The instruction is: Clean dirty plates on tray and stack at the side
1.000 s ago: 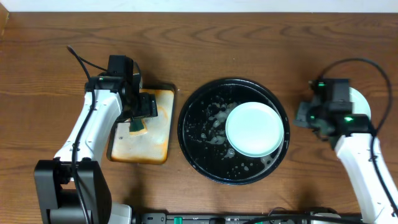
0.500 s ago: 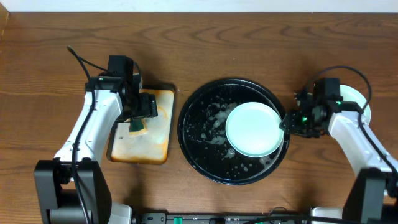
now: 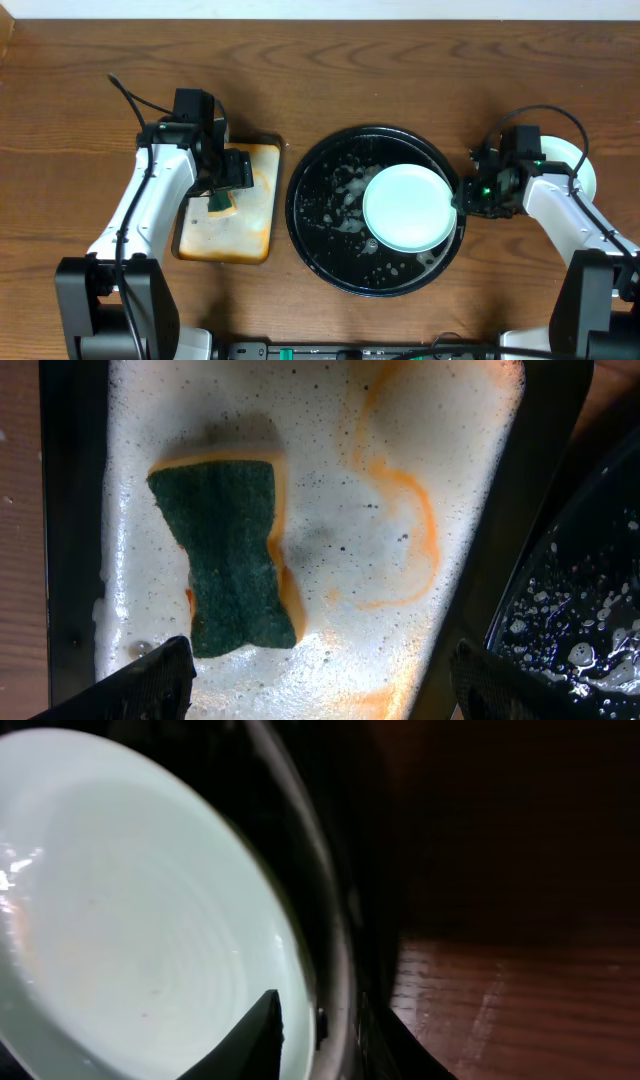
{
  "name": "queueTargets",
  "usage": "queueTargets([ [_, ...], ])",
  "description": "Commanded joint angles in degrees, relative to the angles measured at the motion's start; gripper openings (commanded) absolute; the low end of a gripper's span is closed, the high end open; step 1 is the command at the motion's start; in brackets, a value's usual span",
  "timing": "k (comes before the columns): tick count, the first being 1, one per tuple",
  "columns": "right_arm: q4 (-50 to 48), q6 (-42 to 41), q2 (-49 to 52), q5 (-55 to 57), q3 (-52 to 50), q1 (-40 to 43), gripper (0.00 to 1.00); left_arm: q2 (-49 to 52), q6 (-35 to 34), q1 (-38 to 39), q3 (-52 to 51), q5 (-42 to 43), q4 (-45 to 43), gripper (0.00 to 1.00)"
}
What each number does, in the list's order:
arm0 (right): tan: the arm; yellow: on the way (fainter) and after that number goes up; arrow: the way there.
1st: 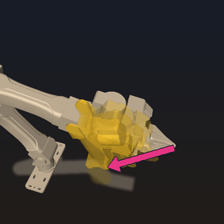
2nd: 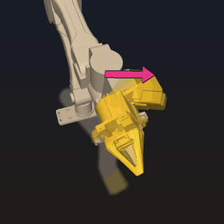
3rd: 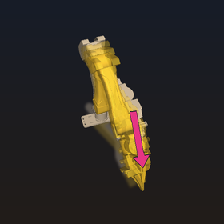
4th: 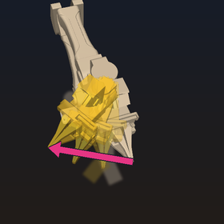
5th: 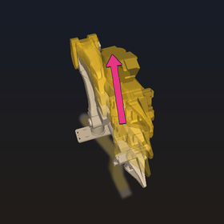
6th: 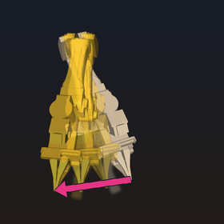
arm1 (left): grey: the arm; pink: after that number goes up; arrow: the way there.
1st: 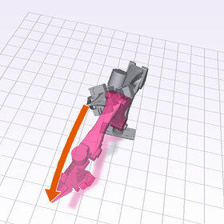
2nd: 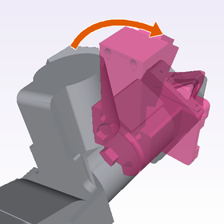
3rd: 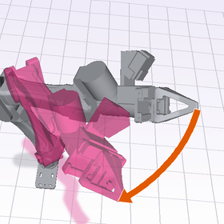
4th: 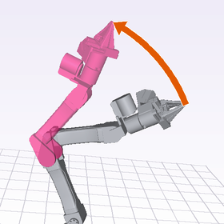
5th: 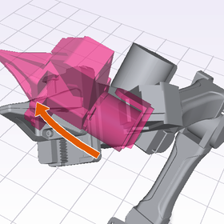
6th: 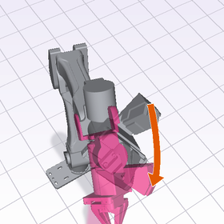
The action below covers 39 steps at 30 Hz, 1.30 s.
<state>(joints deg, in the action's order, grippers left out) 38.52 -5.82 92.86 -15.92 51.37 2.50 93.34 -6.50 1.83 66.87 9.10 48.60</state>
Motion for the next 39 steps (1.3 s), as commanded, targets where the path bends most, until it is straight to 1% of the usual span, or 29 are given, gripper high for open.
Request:
queueTargets([
  [1,-0.44,0.17,0.17,-0.28,-0.61,-0.39,0.24,0.63,0.68,0.00,-0.44,0.35,0.11,0.83],
  [5,-0.52,0.61,0.17,-0.85,-0.94,-1.05,0.18,0.63,0.68,0.00,-0.44,0.35,0.11,0.83],
  [10,-2.29,0.55,0.17,-0.55,-2.40,-2.62,0.17,0.63,0.70,0.00,-0.44,0.35,0.11,0.83],
  [14,-3.69,-0.13,0.17,-0.52,-3.13,-2.71,0.19,0.63,0.68,0.02,-0.44,0.35,0.11,0.83],
  [19,-5.33,-0.15,0.17,-0.37,-4.13,-2.71,0.17,0.63,0.70,0.00,-0.44,0.35,0.11,0.83],
  [23,-6.62,-0.85,0.17,-0.42,-5.53,-2.71,0.12,0.63,0.70,0.00,-0.44,0.35,0.11,0.83],
  [25,-6.71,-0.94,0.17,-0.42,-5.64,-2.71,0.03,0.63,0.70,0.00,-0.44,0.35,0.11,0.83],
  [26,-7.08,-0.94,0.15,-0.42,-5.62,-2.71,0.01,0.63,0.68,0.00,-0.44,0.35,0.09,0.83],
  [28,-7.91,-0.94,-0.42,-0.42,-5.40,-2.71,0.01,0.63,0.70,0.00,-0.44,0.35,0.11,0.83],
  [32,-8.17,-0.94,-4.33,-0.39,-3.54,-2.71,0.01,0.63,0.68,0.00,-0.44,0.35,0.11,0.83],
  [36,-8.07,-0.66,-11.67,-0.13,-1.31,-3.78,0.01,0.63,0.68,0.00,-0.44,0.35,0.11,0.83],
  [39,-8.07,-0.28,-17.11,3.67,-0.61,-6.51,0.01,0.63,0.68,0.00,-0.44,0.35,0.11,0.83],
])
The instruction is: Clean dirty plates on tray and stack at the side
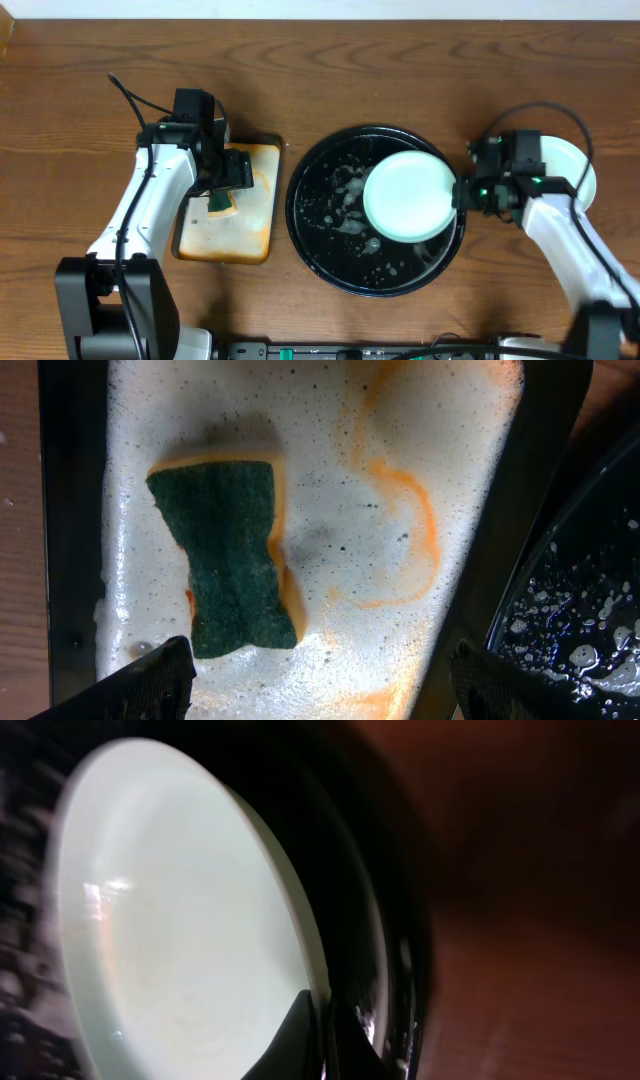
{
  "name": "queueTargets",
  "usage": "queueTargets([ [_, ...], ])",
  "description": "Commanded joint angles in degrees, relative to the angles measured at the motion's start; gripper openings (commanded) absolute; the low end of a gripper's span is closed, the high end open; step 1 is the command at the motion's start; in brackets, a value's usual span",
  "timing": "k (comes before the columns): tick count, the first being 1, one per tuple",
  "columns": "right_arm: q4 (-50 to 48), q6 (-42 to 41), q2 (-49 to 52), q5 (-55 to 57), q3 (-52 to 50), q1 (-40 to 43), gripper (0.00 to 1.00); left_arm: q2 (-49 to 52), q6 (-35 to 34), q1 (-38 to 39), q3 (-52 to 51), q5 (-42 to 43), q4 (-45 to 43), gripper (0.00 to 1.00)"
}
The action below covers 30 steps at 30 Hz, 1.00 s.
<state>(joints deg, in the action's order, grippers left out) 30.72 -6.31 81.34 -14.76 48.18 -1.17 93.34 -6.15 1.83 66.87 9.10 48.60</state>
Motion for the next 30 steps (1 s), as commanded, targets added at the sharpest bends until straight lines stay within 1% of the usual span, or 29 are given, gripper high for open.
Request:
queueTargets([
  [1,-0.22,0.22,-7.56,5.11,2.60,-4.24,0.01,0.63,0.33,0.00,-0.44,0.35,0.11,0.83],
  [5,0.13,1.29,-14.01,19.15,2.60,-11.74,0.01,0.63,0.35,0.00,-0.44,0.35,0.11,0.83],
  [8,0.11,2.60,-16.85,30.01,2.60,-18.10,0.01,0.63,0.33,0.02,-0.44,0.35,0.11,0.83],
  [9,0.33,2.80,-18.16,41.18,2.60,-24.35,0.01,0.63,0.33,0.00,-0.44,0.35,0.11,0.83],
  [13,-0.66,6.82,-18.32,59.80,2.60,-35.56,0.01,0.63,0.33,0.00,-0.44,0.35,0.09,0.83],
  [16,-2.80,8.76,-17.68,73.92,2.60,-42.38,0.01,0.63,0.33,0.02,-0.44,0.35,0.11,0.83],
  [18,-4.48,11.82,-16.87,76.70,2.60,-45.31,0.01,0.63,0.35,0.00,-0.44,0.35,0.11,0.83],
  [20,-4.74,12.48,-16.00,79.19,2.60,-46.97,0.01,0.63,0.33,0.00,-0.44,0.35,0.11,0.83],
  [23,-5.14,11.61,-14.32,80.39,2.60,-46.34,0.01,0.63,0.35,0.00,-0.44,0.35,0.11,0.83],
  [25,-5.27,14.51,-13.86,80.67,2.60,-48.33,0.01,0.63,0.33,0.00,-0.44,0.35,0.11,0.83],
  [28,-6.10,14.51,-13.14,85.70,2.60,-48.50,0.01,0.63,0.33,0.00,-0.44,0.35,0.11,0.83],
  [30,-7.19,14.84,-13.00,83.93,2.60,-48.33,0.01,0.63,0.33,0.00,-0.44,0.35,0.09,0.83],
])
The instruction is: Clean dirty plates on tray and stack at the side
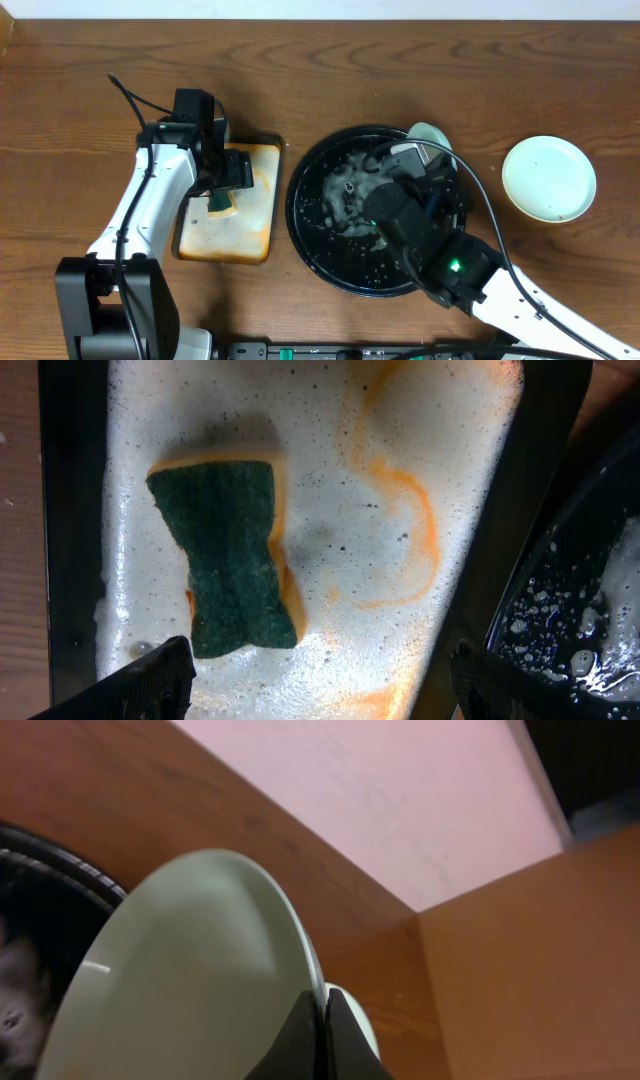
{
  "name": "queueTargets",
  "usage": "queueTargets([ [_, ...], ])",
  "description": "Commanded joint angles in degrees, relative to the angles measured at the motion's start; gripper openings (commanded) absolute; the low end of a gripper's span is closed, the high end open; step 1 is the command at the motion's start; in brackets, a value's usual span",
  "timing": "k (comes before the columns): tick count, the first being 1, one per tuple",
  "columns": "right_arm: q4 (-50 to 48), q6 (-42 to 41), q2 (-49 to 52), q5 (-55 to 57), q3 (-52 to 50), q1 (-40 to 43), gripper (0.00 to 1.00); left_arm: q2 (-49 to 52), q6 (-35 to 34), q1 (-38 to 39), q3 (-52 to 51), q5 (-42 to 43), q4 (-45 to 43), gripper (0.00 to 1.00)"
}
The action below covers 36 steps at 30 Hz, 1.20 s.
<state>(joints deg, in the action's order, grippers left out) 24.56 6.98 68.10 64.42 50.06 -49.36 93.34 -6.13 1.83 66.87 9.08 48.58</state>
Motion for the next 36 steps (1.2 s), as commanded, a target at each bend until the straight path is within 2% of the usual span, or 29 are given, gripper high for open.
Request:
queueTargets([
  [1,-1.27,2.12,0.20,3.76,0.72,-0.76,0.01,0.63,0.33,0.00,-0.44,0.37,0.13,0.83],
  [15,-1.18,1.81,0.17,2.01,0.72,-0.50,0.01,0.63,0.31,0.00,-0.44,0.37,0.13,0.83],
  [18,1.55,-3.89,0.17,-1.31,0.72,0.83,0.01,0.63,0.33,0.00,-0.44,0.37,0.13,0.83],
  [20,6.38,-12.41,0.17,-9.01,0.72,4.20,0.02,0.63,0.31,0.00,-0.44,0.37,0.11,0.83],
  [21,8.76,-16.70,0.17,-14.38,0.72,6.73,0.07,0.63,0.33,0.00,-0.44,0.37,0.11,0.83],
  [23,12.15,-23.45,0.31,-26.32,0.72,13.60,0.24,0.63,0.31,0.02,-0.44,0.37,0.13,0.83],
  [24,13.25,-25.49,0.57,-35.50,0.72,19.69,0.36,0.63,0.31,0.00,-0.44,0.37,0.13,0.83],
  [26,13.42,-25.57,0.94,-47.67,0.72,28.52,0.47,0.63,0.31,0.00,-0.44,0.37,0.13,0.83],
  [30,13.62,-19.61,1.03,-76.32,0.72,46.16,0.52,0.63,0.31,0.00,-0.44,0.37,0.13,0.83],
  [33,16.44,-15.39,2.71,-87.30,0.72,55.60,0.53,0.63,0.31,0.00,-0.44,0.37,0.13,0.83],
  [36,20.79,-11.21,6.03,-90.40,0.72,60.15,0.55,0.63,0.31,0.00,-0.44,0.37,0.13,0.83],
])
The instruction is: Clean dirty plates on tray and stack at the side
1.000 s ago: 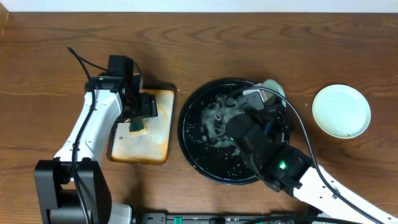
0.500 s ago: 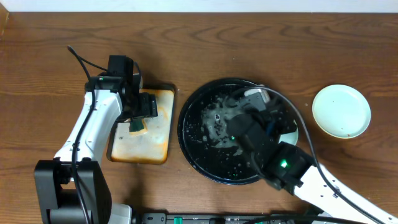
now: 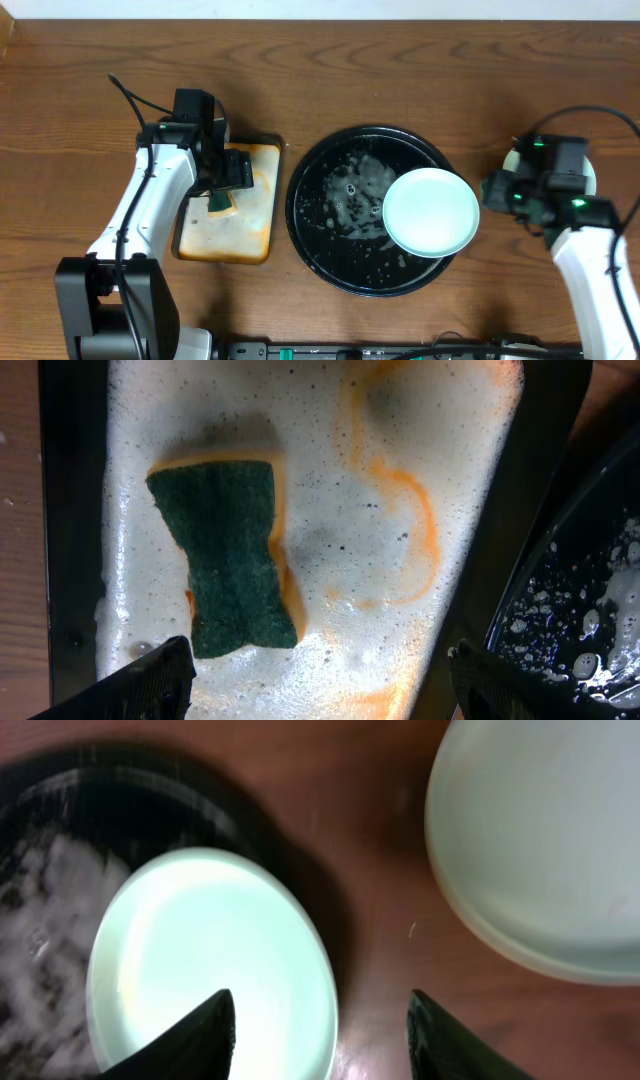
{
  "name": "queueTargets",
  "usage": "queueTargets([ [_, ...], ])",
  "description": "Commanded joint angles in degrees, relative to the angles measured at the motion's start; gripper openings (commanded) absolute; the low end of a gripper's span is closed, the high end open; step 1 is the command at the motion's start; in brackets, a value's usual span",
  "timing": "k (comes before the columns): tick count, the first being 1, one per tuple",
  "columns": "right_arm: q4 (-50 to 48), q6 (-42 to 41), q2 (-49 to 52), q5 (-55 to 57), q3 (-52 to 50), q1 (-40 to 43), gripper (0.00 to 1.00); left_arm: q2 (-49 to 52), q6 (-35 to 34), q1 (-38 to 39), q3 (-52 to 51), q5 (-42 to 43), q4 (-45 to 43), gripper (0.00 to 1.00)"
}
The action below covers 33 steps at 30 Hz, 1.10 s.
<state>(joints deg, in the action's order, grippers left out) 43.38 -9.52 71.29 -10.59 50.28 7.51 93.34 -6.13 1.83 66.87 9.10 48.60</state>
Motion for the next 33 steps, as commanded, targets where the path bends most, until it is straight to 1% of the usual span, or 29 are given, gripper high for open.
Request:
queueTargets([
  [1,3.21,6.47,4.33,-15.37,0.48,4.04,0.57,0.63,0.31,0.00,-0.44,0.35,0.11,0.83],
  [3,4.20,8.11,7.58,-15.21,0.48,4.52,0.58,0.63,0.33,0.00,-0.44,0.35,0.11,0.83],
  [7,2.75,8.11,12.94,-13.03,0.48,4.46,0.58,0.63,0.31,0.00,-0.44,0.35,0.11,0.83],
  [9,2.29,8.09,15.63,-11.17,0.48,4.48,0.54,0.63,0.33,0.00,-0.44,0.35,0.11,0.83],
  [12,1.40,7.89,19.02,-9.99,0.48,4.48,0.45,0.63,0.31,0.00,-0.44,0.35,0.11,0.83],
  [14,0.63,7.87,19.52,-9.79,0.48,4.46,0.43,0.63,0.31,0.00,-0.44,0.35,0.11,0.83],
  [15,0.24,7.87,19.69,-9.79,0.46,4.46,0.39,0.63,0.31,0.00,-0.44,0.35,0.11,0.83],
  [19,-1.55,7.69,19.76,-9.73,0.15,4.42,0.16,0.63,0.31,0.00,-0.44,0.35,0.11,0.83],
  [22,-2.32,6.47,19.76,-8.07,-0.22,4.44,0.02,0.63,0.33,0.00,-0.44,0.35,0.11,0.83],
  [31,-3.93,6.62,19.28,-8.09,-0.22,4.39,0.01,0.63,0.31,0.00,-0.44,0.35,0.11,0.83],
  [32,-3.93,6.60,19.39,-8.09,-0.28,4.39,0.05,0.63,0.31,0.00,-0.44,0.35,0.09,0.83],
  [33,-3.96,6.60,19.43,-8.11,-0.48,4.39,0.20,0.63,0.31,0.00,-0.44,0.35,0.11,0.83],
])
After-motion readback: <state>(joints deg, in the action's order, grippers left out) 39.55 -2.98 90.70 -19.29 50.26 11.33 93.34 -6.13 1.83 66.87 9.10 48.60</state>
